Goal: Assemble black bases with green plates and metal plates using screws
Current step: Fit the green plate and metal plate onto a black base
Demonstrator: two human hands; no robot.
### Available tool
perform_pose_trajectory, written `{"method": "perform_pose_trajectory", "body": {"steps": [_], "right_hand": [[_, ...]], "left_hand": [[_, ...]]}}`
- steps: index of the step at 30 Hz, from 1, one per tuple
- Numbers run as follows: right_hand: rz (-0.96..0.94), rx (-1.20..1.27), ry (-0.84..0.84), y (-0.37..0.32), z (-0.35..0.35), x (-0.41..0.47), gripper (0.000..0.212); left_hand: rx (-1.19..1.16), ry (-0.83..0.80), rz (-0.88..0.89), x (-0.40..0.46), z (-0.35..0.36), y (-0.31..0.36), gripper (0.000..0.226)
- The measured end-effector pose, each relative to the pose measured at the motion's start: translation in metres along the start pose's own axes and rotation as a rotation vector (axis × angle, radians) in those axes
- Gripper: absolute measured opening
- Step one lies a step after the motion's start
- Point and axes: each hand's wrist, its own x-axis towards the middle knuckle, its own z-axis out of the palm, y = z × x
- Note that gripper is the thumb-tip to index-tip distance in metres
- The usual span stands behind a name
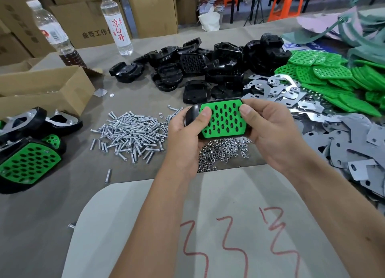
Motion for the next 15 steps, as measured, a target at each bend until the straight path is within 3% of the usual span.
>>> {"method": "perform_pose_trajectory", "body": {"steps": [9,15], "right_hand": [[-0.08,-0.068,-0.002,0.002,0.016,-0.004,0.026],[-0.061,0.049,0.072,0.006,0.027,-0.004,0.022]], "left_hand": [[-0.083,0.049,-0.03,0.003,-0.008,0.007,0.037],[-0.123,0.04,0.002,0.003,-0.011,0.008,0.004]]}}
